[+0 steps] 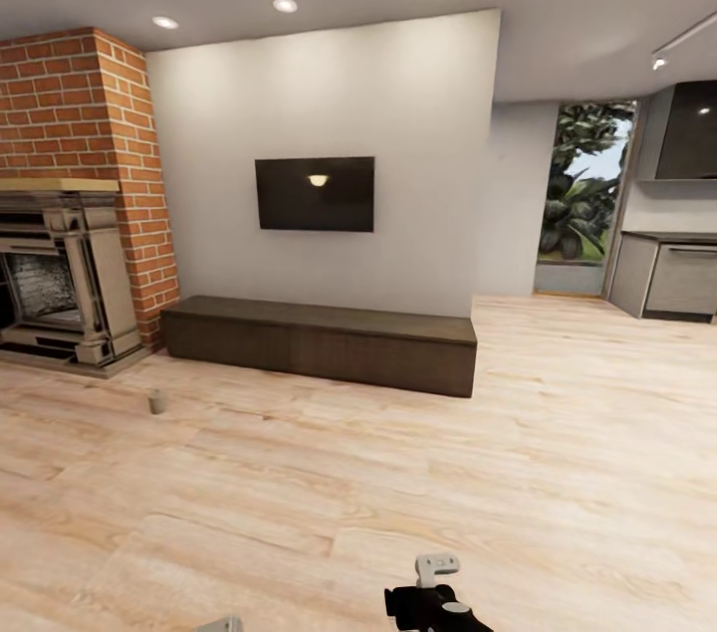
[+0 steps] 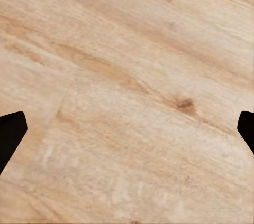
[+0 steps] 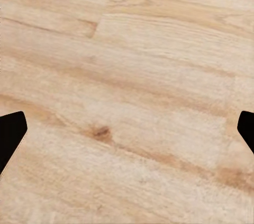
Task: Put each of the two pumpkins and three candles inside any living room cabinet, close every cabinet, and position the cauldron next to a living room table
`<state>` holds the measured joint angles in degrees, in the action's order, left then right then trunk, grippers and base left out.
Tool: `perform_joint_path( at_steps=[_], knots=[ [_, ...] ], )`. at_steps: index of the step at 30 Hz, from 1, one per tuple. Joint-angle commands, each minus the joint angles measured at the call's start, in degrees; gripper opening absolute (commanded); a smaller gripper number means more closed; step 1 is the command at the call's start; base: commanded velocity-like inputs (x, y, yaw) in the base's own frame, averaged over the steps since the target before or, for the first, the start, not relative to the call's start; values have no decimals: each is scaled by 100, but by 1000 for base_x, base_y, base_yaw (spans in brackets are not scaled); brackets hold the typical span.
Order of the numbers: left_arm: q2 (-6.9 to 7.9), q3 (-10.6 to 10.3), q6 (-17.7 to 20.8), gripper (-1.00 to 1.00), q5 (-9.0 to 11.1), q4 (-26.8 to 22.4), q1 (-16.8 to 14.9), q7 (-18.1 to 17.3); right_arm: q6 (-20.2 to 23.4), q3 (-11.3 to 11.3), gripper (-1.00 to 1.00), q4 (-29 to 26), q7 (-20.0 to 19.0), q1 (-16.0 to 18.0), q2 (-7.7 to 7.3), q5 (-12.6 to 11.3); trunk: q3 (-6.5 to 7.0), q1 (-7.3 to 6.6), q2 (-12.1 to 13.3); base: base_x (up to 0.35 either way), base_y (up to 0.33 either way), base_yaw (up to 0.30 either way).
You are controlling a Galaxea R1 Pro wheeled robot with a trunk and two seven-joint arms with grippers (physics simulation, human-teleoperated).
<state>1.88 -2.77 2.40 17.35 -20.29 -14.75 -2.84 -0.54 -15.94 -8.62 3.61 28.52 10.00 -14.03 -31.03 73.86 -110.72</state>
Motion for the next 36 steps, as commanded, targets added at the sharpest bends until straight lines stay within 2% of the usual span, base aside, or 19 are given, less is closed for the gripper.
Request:
perform_joint_path(
  at_steps=[1, 6, 12, 36],
  knots=[
    [5, -29, 25, 100, 58, -6, -1, -6, -11, -50, 100, 1, 27, 1, 0, -56, -7, 3, -3, 331, 109, 0],
    [5, -30, 24, 100, 58, -7, -1, -6, -16, -47, 100, -6, 26, 4, 0, -62, -7, 3, -3, 331, 106, -31],
    [18, -30, 24, 100, 64, -6, 2, -9, 4, -30, 100, -8, 9, 4, 0, -65, -29, 3, -3, 320, 121, -218],
    [49, -29, 24, 100, 66, -10, 7, -8, 80, -23, 100, -8, -42, 4, 0, -65, -212, 3, -3, 274, 193, -177]
  ],
)
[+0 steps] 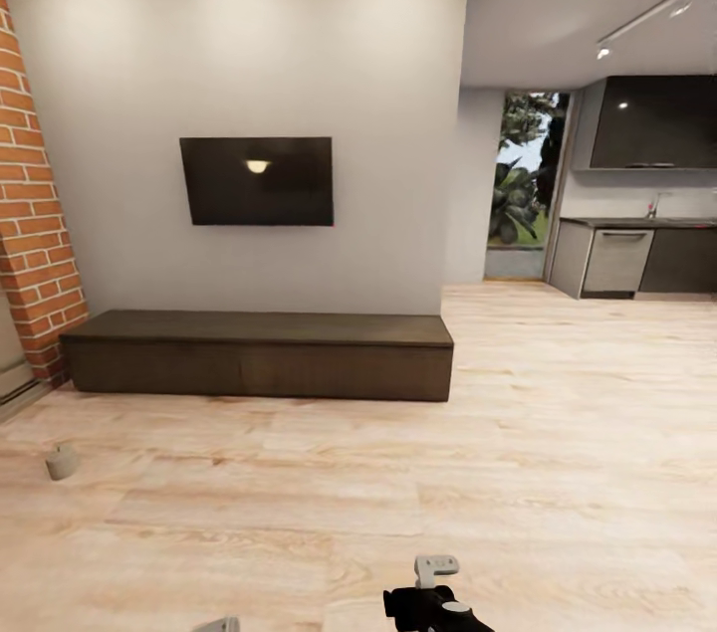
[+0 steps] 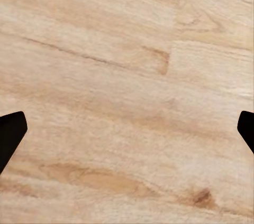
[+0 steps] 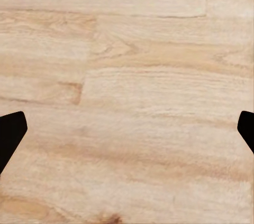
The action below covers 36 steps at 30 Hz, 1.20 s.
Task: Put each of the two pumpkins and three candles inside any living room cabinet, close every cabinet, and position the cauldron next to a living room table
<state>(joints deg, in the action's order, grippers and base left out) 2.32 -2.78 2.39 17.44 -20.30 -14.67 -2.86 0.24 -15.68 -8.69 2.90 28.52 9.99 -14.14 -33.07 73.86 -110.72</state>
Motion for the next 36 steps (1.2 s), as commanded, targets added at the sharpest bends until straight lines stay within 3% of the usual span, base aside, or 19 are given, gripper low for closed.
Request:
perform_joint_path(
  at_steps=[1, 28, 36],
  knots=[
    [7, -29, 25, 100, 58, -9, 0, -5, 3, -49, 100, -1, 29, 4, 0, -54, -15, 2, -3, 307, 152, -169],
    [-3, -30, 25, 100, 58, -9, 0, -5, -33, -53, 100, -1, 27, 4, 0, -45, -232, 2, -3, 312, 145, -165],
    [4, -30, 25, 100, 58, -9, 0, -7, -84, -66, 100, -1, 27, 4, 0, -45, -248, 2, -3, 313, 152, -31]
  ],
)
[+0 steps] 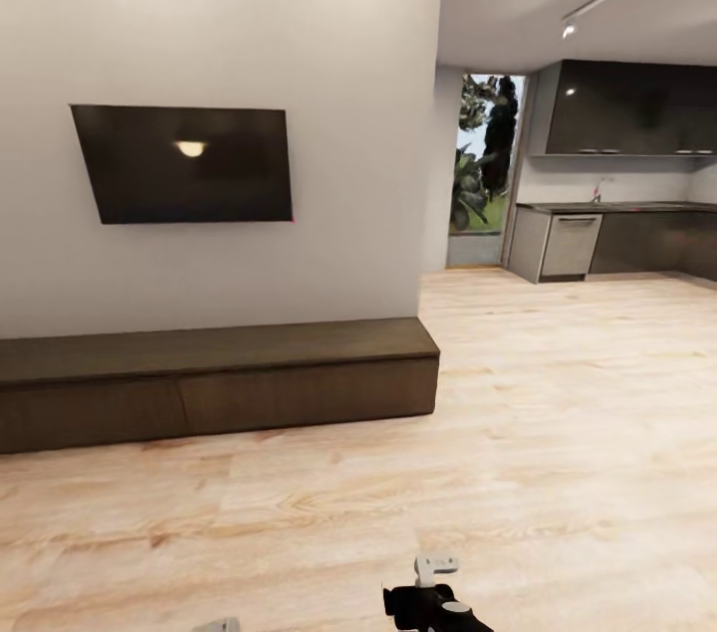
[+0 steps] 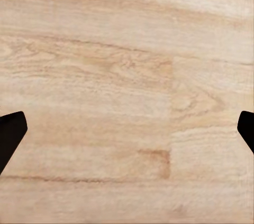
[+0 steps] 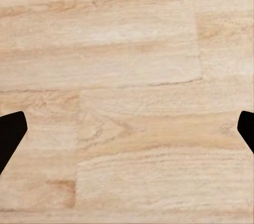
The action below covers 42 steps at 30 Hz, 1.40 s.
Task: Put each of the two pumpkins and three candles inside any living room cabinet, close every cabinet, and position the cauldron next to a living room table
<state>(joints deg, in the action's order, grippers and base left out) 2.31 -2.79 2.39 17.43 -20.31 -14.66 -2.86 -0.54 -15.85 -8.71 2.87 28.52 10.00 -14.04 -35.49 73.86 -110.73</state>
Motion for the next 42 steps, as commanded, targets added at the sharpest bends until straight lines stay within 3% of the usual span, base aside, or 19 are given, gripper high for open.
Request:
perform_joint_path(
  at_steps=[1, 17, 20, 23, 26, 42],
  knots=[
    [6, -29, 25, 100, 58, -8, -1, -6, -6, -50, 100, 1, 29, 4, 0, -55, -6, 2, -3, 313, 153, -2],
    [22, -23, 42, 100, 73, -8, -1, -77, -13, -50, 100, 1, 38, 5, 0, -61, -37, 2, -3, 313, 170, 63],
    [67, -12, 79, 100, 71, -8, -1, -371, -15, -50, 100, 1, 38, 3, 0, -63, -39, 2, -3, 313, 175, 16],
    [152, -3, 119, 100, 81, -11, -1, -1285, -16, -45, 100, -3, 44, 3, 0, -64, -39, 2, -3, 313, 173, 5],
    [282, 3, 134, 100, 97, -8, -1, -1753, -16, -40, 100, -7, 43, 4, 0, -66, -40, 2, -3, 313, 157, 1],
    [323, -2, 134, 100, 102, -8, -1, -1938, -364, -30, 100, 1, 67, 3, 0, -68, -40, 2, -3, 313, 142, 0]
  ],
)
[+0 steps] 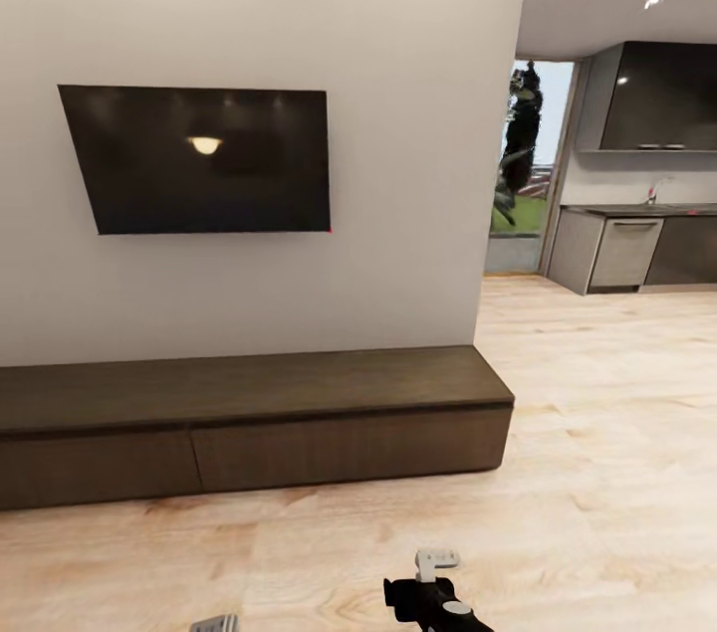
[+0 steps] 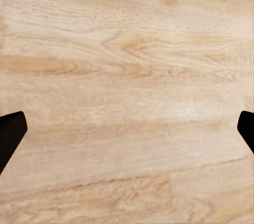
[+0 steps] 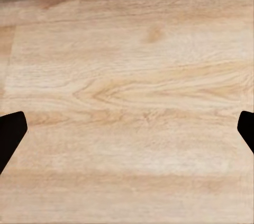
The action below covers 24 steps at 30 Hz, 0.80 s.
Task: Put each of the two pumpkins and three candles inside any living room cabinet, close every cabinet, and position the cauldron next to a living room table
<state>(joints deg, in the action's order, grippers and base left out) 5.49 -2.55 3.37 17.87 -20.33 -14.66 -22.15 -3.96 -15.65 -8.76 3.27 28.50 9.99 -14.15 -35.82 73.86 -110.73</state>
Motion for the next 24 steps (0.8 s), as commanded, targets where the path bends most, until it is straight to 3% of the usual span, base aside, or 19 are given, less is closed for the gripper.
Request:
perform_joint_path(
  at_steps=[1, 9, 10, 13, 16, 17, 20, 22, 24],
  knots=[
    [6, -26, 34, 100, 59, -6, -2, -21, -23, -44, 100, 6, 27, 4, 0, -58, -6, 3, -3, 313, 140, 0],
    [17, -28, 38, 100, 60, -6, -2, -137, -164, -30, 100, 6, 56, 5, 0, -71, -6, 3, -3, 313, 140, 0],
    [22, -25, 39, 100, 61, -6, -2, -219, -195, -29, 100, 6, 63, 5, 0, -74, -6, 3, -3, 313, 140, 0],
    [54, -19, 42, 100, 92, -6, 3, -936, -230, 66, 100, 6, 101, 5, 0, -137, -6, 3, -3, 314, 140, 0],
    [126, -20, 154, 100, 163, -4, 12, -1951, -197, 625, 100, 6, -76, 5, -22, -651, -6, 3, -3, 313, 140, 0],
    [133, -19, 196, 100, 172, -1, 13, -2118, -189, 736, 100, 6, -161, 6, -44, -767, -6, 3, -3, 314, 140, 0],
    [149, -19, 397, 100, 199, 8, 15, -2891, -23, 1238, 100, -17, -1158, 6, -208, -1416, -6, 3, -3, 272, 111, 0],
    [152, -18, 446, 100, 225, 10, 16, -3143, 257, 1498, 100, -44, -1918, 6, -421, -1907, -6, 3, -3, 115, 41, 0],
    [156, -12, 469, 100, 314, 11, 16, -3252, 436, 1734, 100, -59, -2349, 6, -552, -2434, -6, 3, -3, 47, 17, 0]
  ],
)
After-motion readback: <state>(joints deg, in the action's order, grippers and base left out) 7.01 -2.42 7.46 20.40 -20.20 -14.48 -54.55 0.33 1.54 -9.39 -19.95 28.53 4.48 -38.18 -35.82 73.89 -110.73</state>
